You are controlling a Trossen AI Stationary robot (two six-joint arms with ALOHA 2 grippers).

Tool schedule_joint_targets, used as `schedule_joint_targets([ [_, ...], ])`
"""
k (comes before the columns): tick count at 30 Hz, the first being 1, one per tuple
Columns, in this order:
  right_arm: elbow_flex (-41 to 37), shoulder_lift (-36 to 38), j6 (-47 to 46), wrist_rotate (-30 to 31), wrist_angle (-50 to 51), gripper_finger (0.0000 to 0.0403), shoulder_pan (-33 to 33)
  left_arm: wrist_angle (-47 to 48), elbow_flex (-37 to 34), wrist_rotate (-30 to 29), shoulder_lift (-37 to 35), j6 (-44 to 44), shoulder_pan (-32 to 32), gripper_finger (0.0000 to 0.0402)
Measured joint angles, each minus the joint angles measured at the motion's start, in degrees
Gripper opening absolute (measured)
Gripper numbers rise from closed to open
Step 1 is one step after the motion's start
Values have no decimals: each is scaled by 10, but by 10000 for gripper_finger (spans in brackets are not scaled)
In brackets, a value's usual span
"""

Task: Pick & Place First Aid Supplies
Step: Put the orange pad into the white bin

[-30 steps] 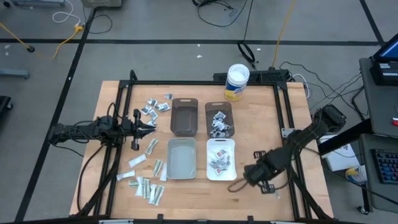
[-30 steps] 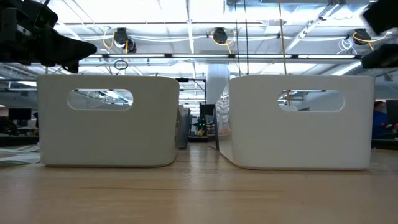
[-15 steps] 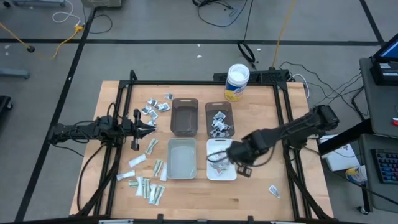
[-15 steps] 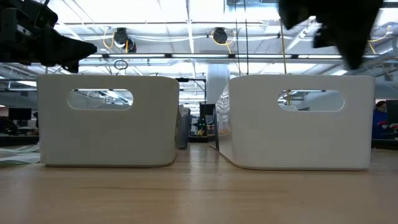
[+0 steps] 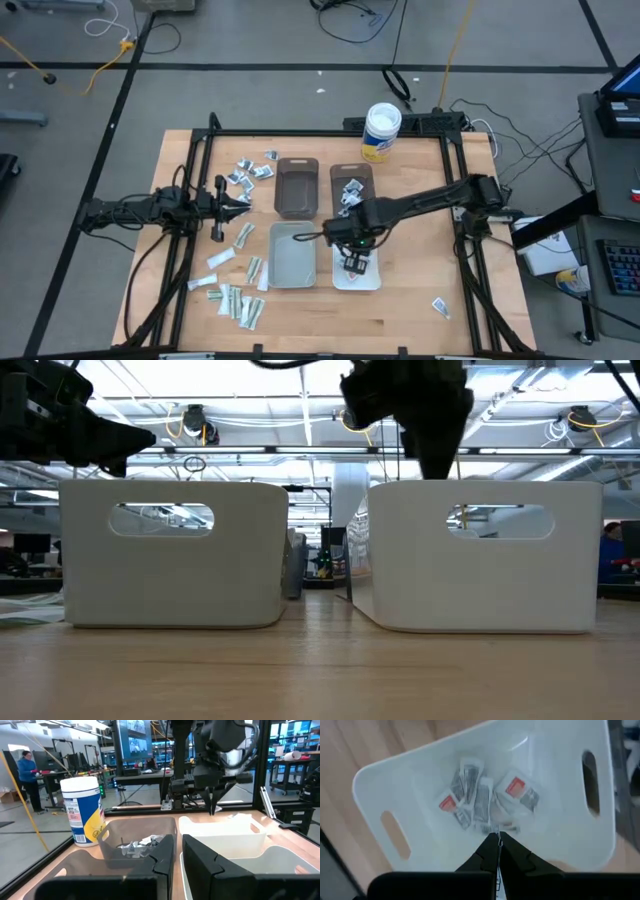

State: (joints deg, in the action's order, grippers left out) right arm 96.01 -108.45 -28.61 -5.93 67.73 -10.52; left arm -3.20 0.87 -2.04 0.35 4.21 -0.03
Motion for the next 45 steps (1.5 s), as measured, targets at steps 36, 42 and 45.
schedule_joint_targets([
  [36, -56, -55, -170, 14, -116, 211, 2, 0, 0, 0, 0, 0, 0, 47],
  [42, -56, -55, -361, 18, -112, 203, 3, 0, 0, 0, 0, 0, 0, 47],
  [45, -56, -54, -381, 31, -113, 198, 1, 0, 0, 0, 0, 0, 0, 47],
])
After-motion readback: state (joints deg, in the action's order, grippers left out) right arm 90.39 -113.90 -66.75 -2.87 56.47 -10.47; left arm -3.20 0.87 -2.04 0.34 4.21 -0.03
